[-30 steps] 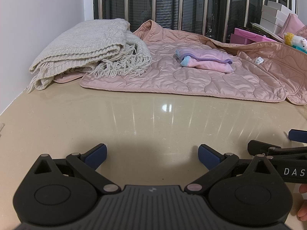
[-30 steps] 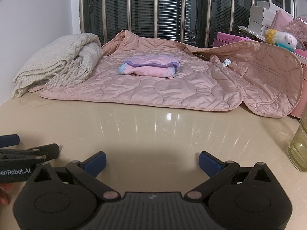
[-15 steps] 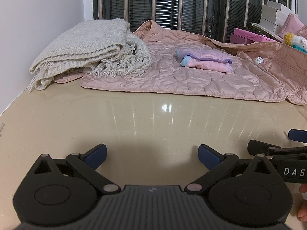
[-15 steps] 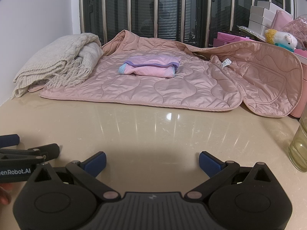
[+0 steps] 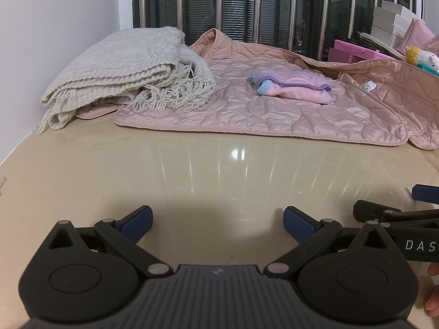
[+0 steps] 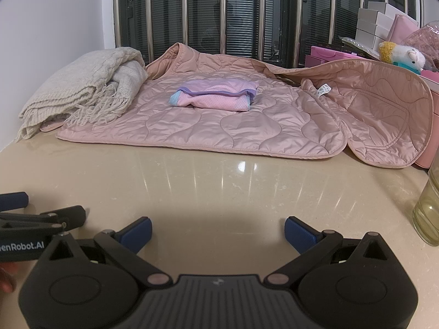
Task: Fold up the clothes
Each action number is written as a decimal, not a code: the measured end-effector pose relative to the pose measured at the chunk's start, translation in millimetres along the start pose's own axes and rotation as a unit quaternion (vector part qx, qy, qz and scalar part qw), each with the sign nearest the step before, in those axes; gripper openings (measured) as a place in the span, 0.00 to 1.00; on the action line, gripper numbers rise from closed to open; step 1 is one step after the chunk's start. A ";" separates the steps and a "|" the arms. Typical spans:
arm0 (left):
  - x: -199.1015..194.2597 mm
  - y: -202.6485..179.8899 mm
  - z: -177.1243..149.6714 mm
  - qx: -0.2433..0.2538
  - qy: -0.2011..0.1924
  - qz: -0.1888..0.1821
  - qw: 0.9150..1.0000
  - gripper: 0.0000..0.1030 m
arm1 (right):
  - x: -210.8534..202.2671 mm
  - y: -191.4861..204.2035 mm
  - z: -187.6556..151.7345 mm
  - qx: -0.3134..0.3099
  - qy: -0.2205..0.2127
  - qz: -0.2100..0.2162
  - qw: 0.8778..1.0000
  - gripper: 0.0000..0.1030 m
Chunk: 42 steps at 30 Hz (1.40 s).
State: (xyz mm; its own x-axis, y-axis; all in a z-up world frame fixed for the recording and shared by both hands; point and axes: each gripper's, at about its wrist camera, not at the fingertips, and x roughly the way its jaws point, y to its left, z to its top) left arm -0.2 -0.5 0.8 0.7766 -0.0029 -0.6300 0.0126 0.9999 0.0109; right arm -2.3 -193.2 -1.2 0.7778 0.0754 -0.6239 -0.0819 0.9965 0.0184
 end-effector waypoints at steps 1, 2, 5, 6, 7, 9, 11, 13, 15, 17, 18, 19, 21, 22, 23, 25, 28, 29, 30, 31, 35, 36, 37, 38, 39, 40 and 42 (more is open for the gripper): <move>0.0 -0.1 0.0 0.000 0.000 0.000 1.000 0.99 | 0.0 0.0 0.0 0.000 0.000 0.000 1.000 1.00; 0.0 -0.1 -0.1 0.000 0.000 0.000 1.000 0.99 | 0.0 0.0 0.0 0.000 0.000 0.000 1.000 1.00; 0.0 -0.4 -0.3 0.001 0.000 0.000 1.000 0.99 | -0.1 0.0 0.1 0.000 0.000 0.000 1.000 1.00; -0.2 -0.6 -0.3 0.001 0.000 0.000 1.000 0.99 | -0.1 0.0 0.1 0.000 0.000 0.000 1.000 1.00; -0.1 -0.6 -0.4 0.001 0.000 0.000 1.000 0.99 | -0.2 0.0 0.1 0.000 0.000 0.000 1.000 1.00; 0.1 -0.6 -0.4 0.001 0.000 -0.001 1.000 0.99 | -0.1 0.1 0.3 0.000 0.000 0.000 1.000 1.00; 0.3 -0.8 -0.2 0.001 0.000 -0.001 1.000 0.99 | -0.2 0.2 0.4 0.000 0.000 0.000 1.000 1.00; 0.4 -0.8 -0.1 0.001 0.000 -0.001 1.000 0.99 | -0.1 0.2 0.4 -0.001 0.000 0.000 1.000 1.00; 0.3 -0.7 -0.2 0.002 0.000 -0.001 1.000 0.99 | -0.1 0.3 0.4 -0.001 0.000 0.000 1.000 1.00; 0.3 -0.9 -0.1 0.002 0.000 -0.001 1.000 0.99 | -0.1 0.3 0.4 0.000 0.000 0.000 1.000 1.00; 0.4 -1.1 0.1 0.002 0.000 -0.001 1.000 0.99 | -0.1 0.3 0.4 -0.001 0.000 0.000 1.000 1.00; 0.7 -1.0 0.2 0.002 0.000 -0.001 1.000 0.99 | -0.1 0.3 0.4 -0.001 0.000 0.000 1.000 1.00; 0.8 -1.0 0.3 0.002 0.000 -0.001 1.000 0.99 | -0.1 0.3 0.4 -0.001 0.000 0.000 1.000 1.00; 0.8 -1.0 0.3 0.002 0.000 -0.001 1.000 0.99 | -0.1 0.2 0.4 -0.001 0.000 0.000 1.000 1.00; 0.9 -1.1 0.4 0.002 0.000 0.000 1.000 0.99 | -0.1 0.3 0.4 -0.001 0.000 0.000 1.000 1.00; 0.8 -1.5 0.6 0.002 0.001 0.001 1.000 0.99 | 1.2 -0.4 -0.8 -0.001 0.000 -0.002 1.000 1.00; 1.1 -2.6 2.5 0.009 0.004 0.003 1.000 0.99 | 4.5 -0.6 1.0 0.001 0.001 -0.006 1.000 1.00; 1.1 -2.9 3.1 0.011 0.006 0.003 1.000 0.99 | 3.2 0.3 1.0 -0.003 0.000 -0.007 1.000 1.00; 1.5 -3.3 4.8 0.015 0.009 0.003 1.000 0.99 | 3.0 -0.7 0.8 -0.006 0.003 0.000 1.000 1.00; 2.3 -3.5 8.9 0.025 0.018 -0.001 1.000 1.00 | 3.0 -1.9 0.6 -0.009 0.007 0.006 1.000 0.98; 2.9 5.6 50.3 -0.006 0.013 -0.052 0.999 1.00 | -4.7 -35.9 37.6 0.071 0.000 0.079 0.994 0.91; 5.5 8.2 68.2 -0.023 0.008 -0.070 0.997 1.00 | -7.1 -48.6 51.6 0.110 -0.009 0.103 0.988 0.91; 8.1 10.8 86.0 -0.040 0.003 -0.089 0.995 1.00 | -9.5 -61.4 65.6 0.149 -0.019 0.128 0.980 0.92; 11.6 12.3 103.0 -0.054 -0.001 -0.106 0.993 1.00 | -7.8 -71.6 78.4 0.177 -0.022 0.144 0.973 0.92; 19.2 10.4 119.9 -0.065 -0.004 -0.124 0.990 1.00 | -0.3 -83.9 97.0 0.209 -0.023 0.162 0.964 0.92; 31.9 7.1 138.7 -0.079 -0.006 -0.144 0.986 1.00 | 11.5 -92.2 109.9 0.226 -0.022 0.171 0.959 0.92; 59.2 -0.3 162.7 -0.108 -0.012 -0.181 0.977 1.00 | 35.9 -107.9 134.8 0.258 -0.019 0.186 0.948 0.90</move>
State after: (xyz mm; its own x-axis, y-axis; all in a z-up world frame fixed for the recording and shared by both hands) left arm 148.3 -3.6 89.9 0.7609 -0.3551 -0.5431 0.1587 0.9134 -0.3749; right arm 118.4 -293.0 79.8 0.7781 0.4167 -0.4700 -0.0469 0.7847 0.6181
